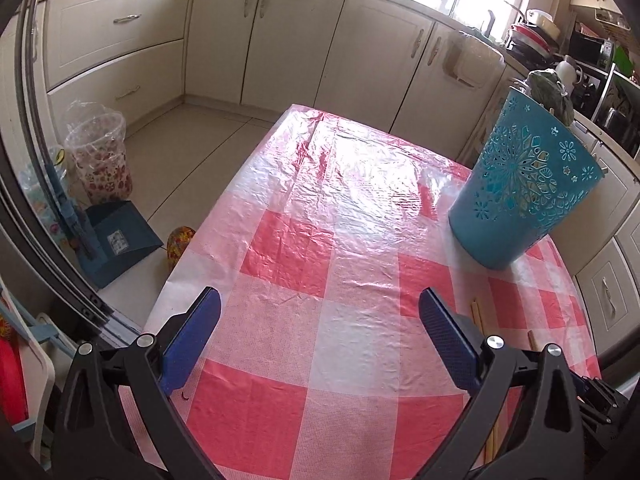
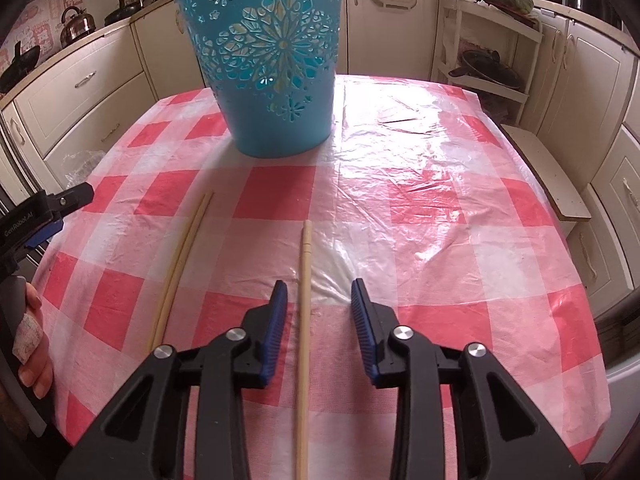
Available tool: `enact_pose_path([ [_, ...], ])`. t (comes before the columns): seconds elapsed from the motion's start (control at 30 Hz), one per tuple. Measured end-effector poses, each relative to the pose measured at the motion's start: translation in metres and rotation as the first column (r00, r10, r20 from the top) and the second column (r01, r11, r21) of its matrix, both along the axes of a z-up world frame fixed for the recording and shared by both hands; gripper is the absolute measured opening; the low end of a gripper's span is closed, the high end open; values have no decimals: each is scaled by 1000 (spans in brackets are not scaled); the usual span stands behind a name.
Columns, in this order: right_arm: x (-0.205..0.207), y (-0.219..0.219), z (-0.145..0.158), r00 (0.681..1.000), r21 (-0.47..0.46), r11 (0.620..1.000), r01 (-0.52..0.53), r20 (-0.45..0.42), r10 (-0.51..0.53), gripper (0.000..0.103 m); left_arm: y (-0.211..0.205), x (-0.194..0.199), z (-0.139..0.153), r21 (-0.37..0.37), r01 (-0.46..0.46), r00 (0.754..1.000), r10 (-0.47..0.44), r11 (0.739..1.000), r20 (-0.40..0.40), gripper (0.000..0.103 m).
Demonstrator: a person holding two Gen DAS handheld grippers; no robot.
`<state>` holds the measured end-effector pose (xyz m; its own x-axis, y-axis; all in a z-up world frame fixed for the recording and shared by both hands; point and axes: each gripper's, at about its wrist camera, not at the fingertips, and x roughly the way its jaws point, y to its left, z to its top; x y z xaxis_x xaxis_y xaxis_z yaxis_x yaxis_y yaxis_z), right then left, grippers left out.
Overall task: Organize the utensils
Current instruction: 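Close the right tool on a wooden stick and lift it, then carry the stick over the blue basket and open the right tool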
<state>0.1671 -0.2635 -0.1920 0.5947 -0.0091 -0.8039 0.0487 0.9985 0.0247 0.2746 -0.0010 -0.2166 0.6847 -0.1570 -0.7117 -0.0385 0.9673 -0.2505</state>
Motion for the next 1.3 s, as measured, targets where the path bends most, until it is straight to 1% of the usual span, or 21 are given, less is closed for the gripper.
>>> enact_pose_path([
  [0.03, 0, 2, 0, 1000, -29, 1000, -6, -3, 6, 24, 1, 1, -1, -10, 3, 1000, -3, 1000, -6, 95],
  [0.1, 1, 9, 0, 999, -79, 996, -42, -5, 41, 16, 1, 1, -3, -20, 8, 1000, -8, 1000, -14, 95],
  [0.13, 0, 16, 0, 998, -119, 991, -65, -6, 65, 8, 1, 1, -3, -20, 9, 1000, -10, 1000, -14, 95],
  [0.17, 0, 21, -1, 996, -148, 985, -87, -11, 86, 6, 0, 1, -3, -20, 11, 1000, -11, 1000, -13, 95],
  [0.2, 1, 23, -1, 996, -149, 984, -94, -15, 92, 6, 0, 1, -3, -19, 13, 1000, -13, 1000, -13, 95],
  [0.23, 2, 19, 0, 996, -107, 990, -90, -20, 88, 6, -1, 1, -3, -19, 13, 1000, -14, 1000, -13, 95],
  [0.3, 5, 3, 0, 998, 19, 999, -51, -34, 51, 6, -1, 1, -3, -22, 14, 1000, -14, 1000, -15, 95],
  [0.37, 7, -7, 0, 999, 99, 995, -16, -41, 20, 6, -1, 2, -3, -23, 14, 1000, -14, 1000, -16, 95],
  [0.4, 7, -8, 0, 999, 102, 995, -20, -44, 25, 6, -1, 2, -3, -22, 15, 1000, -15, 1000, -16, 95],
  [0.5, 7, 7, 0, 997, -6, 997, -71, -38, 71, 6, -1, 2, -4, -17, 14, 1000, -14, 1000, -18, 95],
  [0.53, 6, 11, 1, 996, -31, 996, -79, -33, 78, 6, -2, 2, -4, -17, 13, 1000, -14, 1000, -18, 95],
  [0.57, 5, 11, 1, 997, -29, 997, -77, -30, 76, 6, -2, 2, -4, -16, 12, 1000, -12, 1000, -18, 95],
  [0.6, 5, 7, 1, 997, -5, 998, -68, -29, 68, 6, -2, 2, -4, -15, 10, 1000, -11, 1000, -19, 95],
  [0.67, 5, -3, 1, 999, 80, 996, -41, -26, 44, 6, -2, 3, -4, -11, 10, 1000, -10, 1000, -20, 95],
  [0.73, 4, -14, 1, 999, 168, 986, -19, -26, 24, 6, -3, 3, -4, -5, 11, 1000, -11, 1000, -23, 95],
  [0.83, 3, -30, 2, 1000, 304, 953, 7, -21, 0, 6, -6, 5, -4, 14, 15, 999, -14, 1000, -33, 95],
  [0.9, 1, -36, 9, 1000, 368, 930, 8, 4, -10, 6, -8, 5, -4, 30, 20, 999, -19, 999, -37, 95],
  [1.07, -3, -40, 37, 995, 468, 883, -38, 99, -10, 6, -12, 7, -5, 54, 30, 998, -27, 998, -51, 95],
  [1.2, 0, -37, 66, 986, 515, 853, -82, 168, -6, 6, -14, 9, -6, 61, 35, 998, -31, 998, -60, 95],
  [1.3, 8, -37, 94, 972, 544, 830, -125, 234, -7, 6, -16, 9, -7, 71, 38, 997, -33, 997, -63, 95],
])
